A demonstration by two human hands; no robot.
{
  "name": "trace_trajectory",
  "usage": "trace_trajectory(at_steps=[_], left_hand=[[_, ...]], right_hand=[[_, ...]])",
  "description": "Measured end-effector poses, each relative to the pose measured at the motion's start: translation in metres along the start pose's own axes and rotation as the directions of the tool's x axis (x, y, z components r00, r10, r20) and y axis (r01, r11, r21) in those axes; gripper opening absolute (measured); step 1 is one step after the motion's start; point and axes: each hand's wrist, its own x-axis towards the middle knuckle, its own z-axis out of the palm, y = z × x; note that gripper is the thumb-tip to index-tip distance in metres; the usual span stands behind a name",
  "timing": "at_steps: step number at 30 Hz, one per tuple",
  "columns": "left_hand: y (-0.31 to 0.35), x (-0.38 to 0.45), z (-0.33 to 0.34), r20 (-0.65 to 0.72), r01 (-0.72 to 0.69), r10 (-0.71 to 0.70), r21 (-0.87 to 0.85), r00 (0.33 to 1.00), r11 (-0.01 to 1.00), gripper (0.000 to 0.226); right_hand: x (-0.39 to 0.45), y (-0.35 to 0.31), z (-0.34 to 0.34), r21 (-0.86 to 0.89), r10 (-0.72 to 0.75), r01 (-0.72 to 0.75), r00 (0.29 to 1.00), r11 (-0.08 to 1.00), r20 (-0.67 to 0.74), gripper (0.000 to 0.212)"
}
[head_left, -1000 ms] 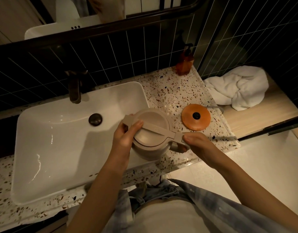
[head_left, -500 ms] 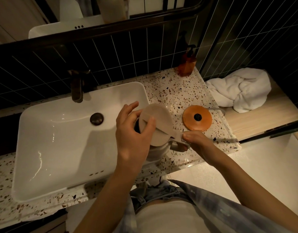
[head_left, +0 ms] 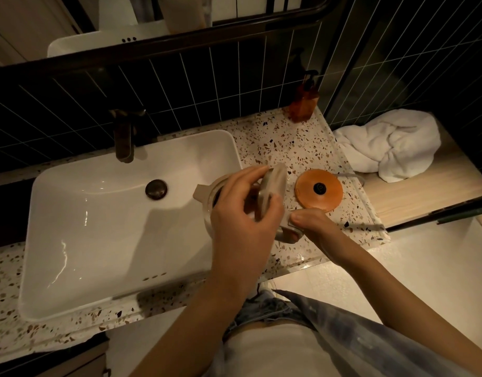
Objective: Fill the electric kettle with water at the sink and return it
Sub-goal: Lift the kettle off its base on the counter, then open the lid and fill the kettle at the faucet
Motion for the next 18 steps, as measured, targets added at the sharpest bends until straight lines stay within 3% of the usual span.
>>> trace_trajectory(at_steps=[4, 8, 12, 14, 16, 18], left_hand=[[0.001, -0.003, 0.006, 0.032, -0.005, 0.006, -0.017, 0.999, 1.000, 0.043], [0.005, -0.003, 0.002, 0.160, 0.040, -0.017, -0.139, 0.987, 0.989, 0.042], [-0.005, 0.008, -0.018, 0.241, 0.056, -0.014, -0.170, 0.970, 0.984, 0.038], [-0.017, 0.011, -0.031, 0.197, 0.037, -0.025, -0.057, 0.980, 0.998, 0.040], [-0.034, 0.014, -0.040, 0.050, 0.007, -0.014, 0.147, 0.999, 0.989, 0.039], [-0.052, 0.017, -0.042, -0.061, 0.100, -0.089, 0.218, 0.994, 0.971, 0.044]], right_hand=[[-0.001, 0.001, -0.002, 0.035, 0.013, -0.013, 1.000, 0.999, -0.003, 0.059], [-0.002, 0.003, -0.005, 0.033, 0.011, -0.011, 1.000, 0.999, -0.011, 0.062], [-0.002, 0.003, -0.006, -0.008, 0.014, -0.015, 0.997, 1.000, -0.076, 0.038], [-0.002, 0.004, -0.006, -0.019, 0.012, -0.014, 0.997, 1.000, -0.080, 0.042], [-0.003, 0.004, -0.007, -0.036, 0.008, -0.011, 0.996, 0.999, -0.084, 0.043], [-0.004, 0.005, -0.008, -0.043, 0.004, -0.008, 0.997, 0.999, -0.081, 0.040]])
